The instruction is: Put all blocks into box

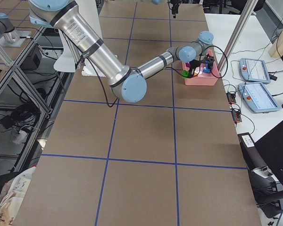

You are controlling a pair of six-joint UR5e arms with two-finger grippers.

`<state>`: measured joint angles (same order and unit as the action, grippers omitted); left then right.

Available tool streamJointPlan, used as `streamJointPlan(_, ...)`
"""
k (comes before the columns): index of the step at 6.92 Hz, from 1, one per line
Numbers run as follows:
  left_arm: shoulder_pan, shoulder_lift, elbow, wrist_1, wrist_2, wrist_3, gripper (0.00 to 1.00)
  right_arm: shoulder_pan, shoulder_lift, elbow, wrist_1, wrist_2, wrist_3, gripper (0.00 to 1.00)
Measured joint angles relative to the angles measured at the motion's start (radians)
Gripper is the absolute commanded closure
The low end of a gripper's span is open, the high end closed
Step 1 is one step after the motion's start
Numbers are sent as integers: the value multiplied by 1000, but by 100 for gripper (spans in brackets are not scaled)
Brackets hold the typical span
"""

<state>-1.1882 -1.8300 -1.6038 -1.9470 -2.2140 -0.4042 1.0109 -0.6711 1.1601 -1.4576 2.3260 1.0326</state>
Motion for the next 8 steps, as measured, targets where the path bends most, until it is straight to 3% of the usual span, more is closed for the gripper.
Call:
streamJointPlan(1,-8,18,-3,0,-6,18,1,-30,123,-163,122,-38,127,44)
streamJointPlan(2,-11,31,-8,-1,-8,25,1,-58,212,-296,228,-106,246,0)
streamJointPlan(3,-16,40,-15,-1,-9,28,1,-88,274,-384,291,-181,324,0)
streamJointPlan(5,-48,71,-27,8,-10,80,1,-96,303,-422,332,-215,368,0)
streamJointPlan(6,-74,82,-37,43,-13,131,1,-57,263,-364,316,-158,362,0)
streamJointPlan(7,-106,97,-61,114,-23,201,1,12,131,-211,273,-66,320,0)
streamJointPlan(8,-138,119,-88,188,-34,275,1,71,-77,2,231,0,225,0)
